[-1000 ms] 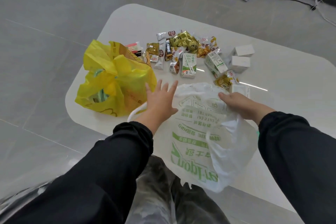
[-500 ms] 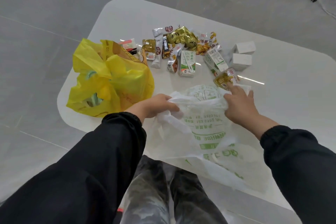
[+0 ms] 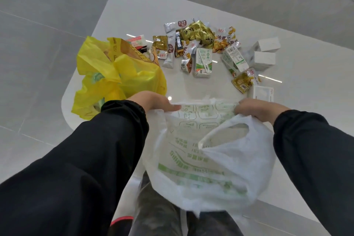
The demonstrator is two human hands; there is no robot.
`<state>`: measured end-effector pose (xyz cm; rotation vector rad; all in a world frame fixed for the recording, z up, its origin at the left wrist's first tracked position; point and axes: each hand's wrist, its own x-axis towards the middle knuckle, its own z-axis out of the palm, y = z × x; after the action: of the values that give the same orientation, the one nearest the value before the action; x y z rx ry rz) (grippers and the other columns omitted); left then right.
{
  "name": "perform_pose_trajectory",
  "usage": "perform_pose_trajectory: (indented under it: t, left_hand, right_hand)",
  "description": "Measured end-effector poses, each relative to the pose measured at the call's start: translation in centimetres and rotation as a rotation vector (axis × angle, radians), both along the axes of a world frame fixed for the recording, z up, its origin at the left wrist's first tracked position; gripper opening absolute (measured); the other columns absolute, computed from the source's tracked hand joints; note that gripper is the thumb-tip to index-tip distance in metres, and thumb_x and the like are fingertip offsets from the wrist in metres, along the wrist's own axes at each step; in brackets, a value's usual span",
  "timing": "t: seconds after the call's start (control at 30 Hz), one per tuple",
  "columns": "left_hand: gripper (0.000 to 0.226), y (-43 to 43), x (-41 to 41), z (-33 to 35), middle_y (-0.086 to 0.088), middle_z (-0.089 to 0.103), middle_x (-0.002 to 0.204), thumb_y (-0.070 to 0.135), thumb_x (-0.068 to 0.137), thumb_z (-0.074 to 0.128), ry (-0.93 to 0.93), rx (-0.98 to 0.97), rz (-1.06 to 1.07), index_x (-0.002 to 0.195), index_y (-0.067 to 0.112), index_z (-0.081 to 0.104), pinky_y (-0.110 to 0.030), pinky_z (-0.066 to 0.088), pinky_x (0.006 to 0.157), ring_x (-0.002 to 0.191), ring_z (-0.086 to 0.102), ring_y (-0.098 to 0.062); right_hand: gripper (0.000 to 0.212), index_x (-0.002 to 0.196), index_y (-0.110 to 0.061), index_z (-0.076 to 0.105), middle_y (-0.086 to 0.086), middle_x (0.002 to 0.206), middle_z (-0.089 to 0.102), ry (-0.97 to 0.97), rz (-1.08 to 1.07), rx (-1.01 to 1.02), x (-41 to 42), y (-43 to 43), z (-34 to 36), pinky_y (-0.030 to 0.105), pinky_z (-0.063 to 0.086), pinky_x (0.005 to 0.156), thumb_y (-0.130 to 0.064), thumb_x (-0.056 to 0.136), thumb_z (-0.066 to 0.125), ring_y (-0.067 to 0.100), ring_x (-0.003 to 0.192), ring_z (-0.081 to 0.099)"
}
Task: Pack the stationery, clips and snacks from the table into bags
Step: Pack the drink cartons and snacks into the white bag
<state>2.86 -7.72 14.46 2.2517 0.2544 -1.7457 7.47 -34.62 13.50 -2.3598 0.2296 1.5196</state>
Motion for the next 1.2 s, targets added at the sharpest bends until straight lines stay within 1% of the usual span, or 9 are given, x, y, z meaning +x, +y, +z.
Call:
perform_pose_trajectory:
  t: [0.13, 0.27, 0.47, 0.6, 0.83, 0.9, 1.0, 1.1, 1.2]
  left_hand:
    - [0.070, -0.9, -0.4, -1.3, -0.011, 0.024, 0.156, 0.054, 0.100, 0.019, -0.084, 0.070, 0.119, 0.146, 0.003, 0.028, -0.039, 0.018, 0.114, 0.143, 0.023, -0.028]
    - [0.063, -1.7, -0.2, -2.2, -0.013, 0.016, 0.157, 0.045, 0.103, 0.013, -0.069, 0.087, 0.172, 0.149, 0.003, 0.016, -0.037, 0.014, 0.115, 0.145, 0.017, -0.027]
    - [0.059, -2.2, 0.1, -3.0, -0.016, 0.014, 0.157, 0.039, 0.104, 0.007, -0.091, 0.147, 0.129, 0.149, 0.002, 0.015, -0.039, 0.011, 0.115, 0.144, 0.016, -0.031]
    - [0.048, -2.2, 0.0, -2.8, -0.016, 0.015, 0.157, 0.025, 0.106, 0.009, -0.111, 0.195, 0.023, 0.150, 0.007, 0.014, -0.040, 0.017, 0.113, 0.142, 0.021, -0.034]
    - [0.068, -1.5, 0.4, -3.0, -0.012, 0.025, 0.155, 0.053, 0.100, 0.014, -0.006, 0.107, -0.020, 0.147, 0.005, 0.029, -0.037, 0.020, 0.112, 0.141, 0.025, -0.028]
    - [0.073, -1.7, 0.9, -3.0, -0.010, 0.025, 0.155, 0.059, 0.098, 0.015, 0.019, 0.082, -0.029, 0.145, 0.007, 0.032, -0.038, 0.019, 0.112, 0.142, 0.024, -0.027]
    - [0.086, -1.3, 1.6, -3.9, -0.008, 0.022, 0.156, 0.072, 0.089, 0.023, 0.065, 0.054, -0.042, 0.148, 0.009, 0.028, -0.041, 0.019, 0.113, 0.143, 0.020, -0.027]
    - [0.087, -0.6, 2.2, -5.1, -0.009, 0.039, 0.147, 0.075, 0.085, 0.031, 0.004, 0.034, -0.063, 0.141, 0.009, 0.040, -0.039, 0.032, 0.105, 0.134, 0.037, -0.029]
    - [0.057, -0.8, 2.6, -5.3, -0.008, 0.058, 0.117, 0.054, 0.091, 0.050, -0.515, 0.159, -0.336, 0.128, 0.012, 0.050, -0.033, 0.046, 0.077, 0.100, 0.055, -0.024]
  right_hand:
    - [0.061, 0.139, -0.004, 0.040, 0.014, 0.140, 0.047, -0.379, 0.024, -0.068, -0.2, 0.3, -2.4, 0.037, 0.039, 0.099, -0.033, 0.090, 0.061, 0.032, 0.125, 0.046]
    - [0.040, 0.128, -0.010, 0.052, 0.008, 0.122, 0.059, -0.896, 0.450, 0.190, -1.7, 2.7, -0.5, 0.038, 0.042, 0.100, -0.017, 0.090, 0.057, 0.025, 0.113, 0.052]
    - [0.048, 0.118, -0.021, 0.059, 0.000, 0.112, 0.063, -0.408, 1.268, -0.042, -5.1, 3.6, -1.3, 0.053, 0.008, 0.117, -0.054, 0.095, 0.032, 0.023, 0.119, 0.050]
    - [0.034, 0.131, -0.020, 0.047, -0.005, 0.087, 0.064, -0.424, 1.226, -0.296, -3.8, 2.0, -1.3, 0.056, 0.020, 0.110, -0.023, 0.097, 0.044, 0.017, 0.083, 0.059]
    - [0.030, 0.057, -0.013, 0.053, -0.001, 0.055, 0.048, -0.932, 0.974, 0.006, -2.1, -1.7, -2.0, 0.041, 0.046, 0.083, -0.020, 0.085, 0.063, 0.022, 0.058, 0.046]
    - [0.011, 0.073, -0.011, 0.067, 0.007, 0.078, 0.064, -1.056, 1.213, 0.224, -3.6, -0.4, -3.0, 0.049, 0.043, 0.097, -0.020, 0.072, 0.074, 0.029, 0.082, 0.058]
    - [0.083, 0.142, -0.016, 0.041, 0.019, 0.153, 0.027, -0.797, 1.219, 0.067, -3.2, 1.7, -4.9, 0.054, 0.003, 0.113, -0.040, 0.071, 0.076, 0.034, 0.142, 0.024]
    - [0.103, 0.152, -0.027, 0.002, 0.008, 0.160, -0.005, -0.557, 1.034, -0.072, -2.0, 3.3, -6.8, 0.057, -0.008, 0.112, -0.053, 0.077, 0.068, 0.028, 0.147, -0.004]
    - [0.064, 0.148, -0.024, 0.021, 0.007, 0.156, 0.021, -0.519, 0.880, -0.046, -1.2, 4.8, -8.7, 0.058, 0.003, 0.114, -0.037, 0.094, 0.052, 0.027, 0.143, 0.021]
